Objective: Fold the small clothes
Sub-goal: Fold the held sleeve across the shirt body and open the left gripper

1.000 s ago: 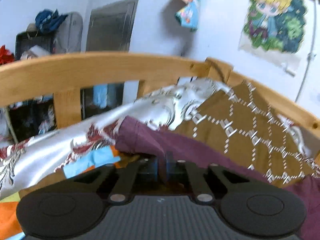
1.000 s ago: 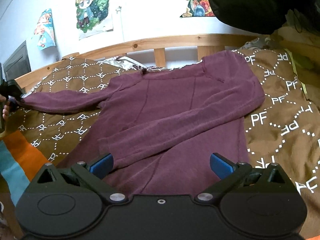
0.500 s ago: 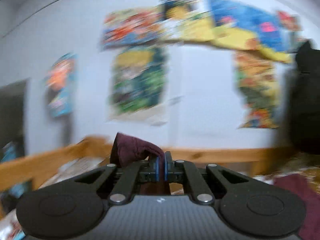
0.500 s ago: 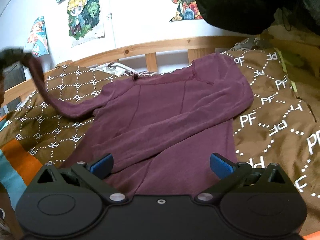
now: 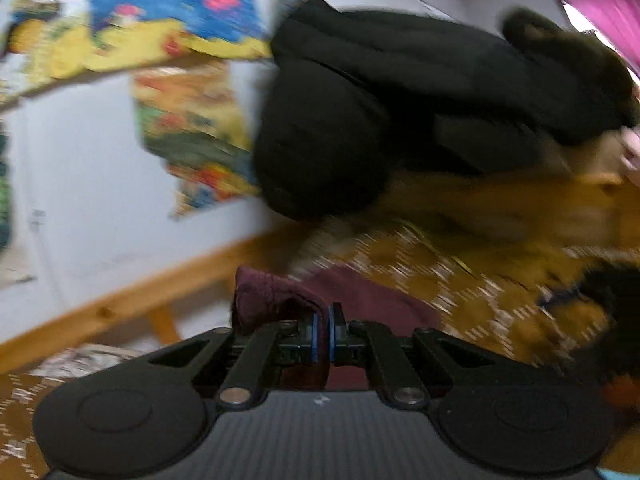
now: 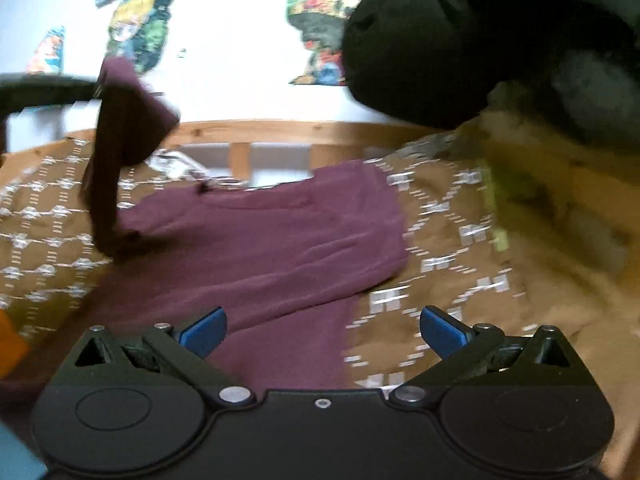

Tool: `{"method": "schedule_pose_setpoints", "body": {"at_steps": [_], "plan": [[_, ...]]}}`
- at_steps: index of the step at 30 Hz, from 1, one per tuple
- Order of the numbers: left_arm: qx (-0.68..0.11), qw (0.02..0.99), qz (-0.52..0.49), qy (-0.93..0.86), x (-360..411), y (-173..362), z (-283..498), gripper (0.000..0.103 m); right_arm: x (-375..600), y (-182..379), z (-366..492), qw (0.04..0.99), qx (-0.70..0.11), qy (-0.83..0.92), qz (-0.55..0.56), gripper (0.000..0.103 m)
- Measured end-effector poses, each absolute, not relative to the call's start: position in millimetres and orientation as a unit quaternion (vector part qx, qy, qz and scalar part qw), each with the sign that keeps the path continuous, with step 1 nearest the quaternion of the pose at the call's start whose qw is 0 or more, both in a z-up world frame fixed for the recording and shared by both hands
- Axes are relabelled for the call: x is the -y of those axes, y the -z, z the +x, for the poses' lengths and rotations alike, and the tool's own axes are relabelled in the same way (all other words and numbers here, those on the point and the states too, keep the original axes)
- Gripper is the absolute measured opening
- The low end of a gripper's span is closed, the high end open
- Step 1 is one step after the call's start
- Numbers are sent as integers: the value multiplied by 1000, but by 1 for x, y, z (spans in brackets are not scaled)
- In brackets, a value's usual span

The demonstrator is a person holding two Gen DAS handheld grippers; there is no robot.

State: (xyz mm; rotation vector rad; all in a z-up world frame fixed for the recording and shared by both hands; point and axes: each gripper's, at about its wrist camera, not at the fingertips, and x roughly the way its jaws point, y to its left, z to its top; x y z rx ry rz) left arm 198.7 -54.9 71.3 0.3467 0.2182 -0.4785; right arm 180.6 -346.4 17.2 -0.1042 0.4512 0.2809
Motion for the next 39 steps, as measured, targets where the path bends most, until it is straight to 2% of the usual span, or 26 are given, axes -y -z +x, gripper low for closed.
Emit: {"method": "schedule_pose_setpoints", "body": {"at_steps": [10,16,18,19,20,21,22,23,29,34,39], "plan": [[-203,922,178,278,89,-2,188,5,391,-22,197,973,-215,-85,-16,102],[-250,912,164,281,95,20,178,9,388,-19,198,971,-221,-89,-8,102],[-263,910,154,280,94,25,178,15,386,-18,197,970,-223,-94,-12,102],[-270,910,148,279,94,27,176,25,384,-18,196,970,-224,-97,-13,102],[-278,909,142,278,93,26,173,40,383,-17,196,969,-225,-100,-15,102],[-285,906,136,280,92,27,173,48,382,-16,197,968,-227,-103,-16,102],[-290,904,131,286,90,26,171,60,380,-15,197,967,-229,-107,-17,102],[-293,901,129,293,89,26,168,67,379,-14,197,966,-232,-111,-18,102],[-296,895,135,307,78,22,151,85,370,-9,196,960,-248,-126,-17,102],[-312,913,98,243,49,14,155,88,362,-5,196,945,-268,-186,23,102],[-305,940,73,133,9,10,169,99,336,9,196,929,-302,-211,33,89]]}}
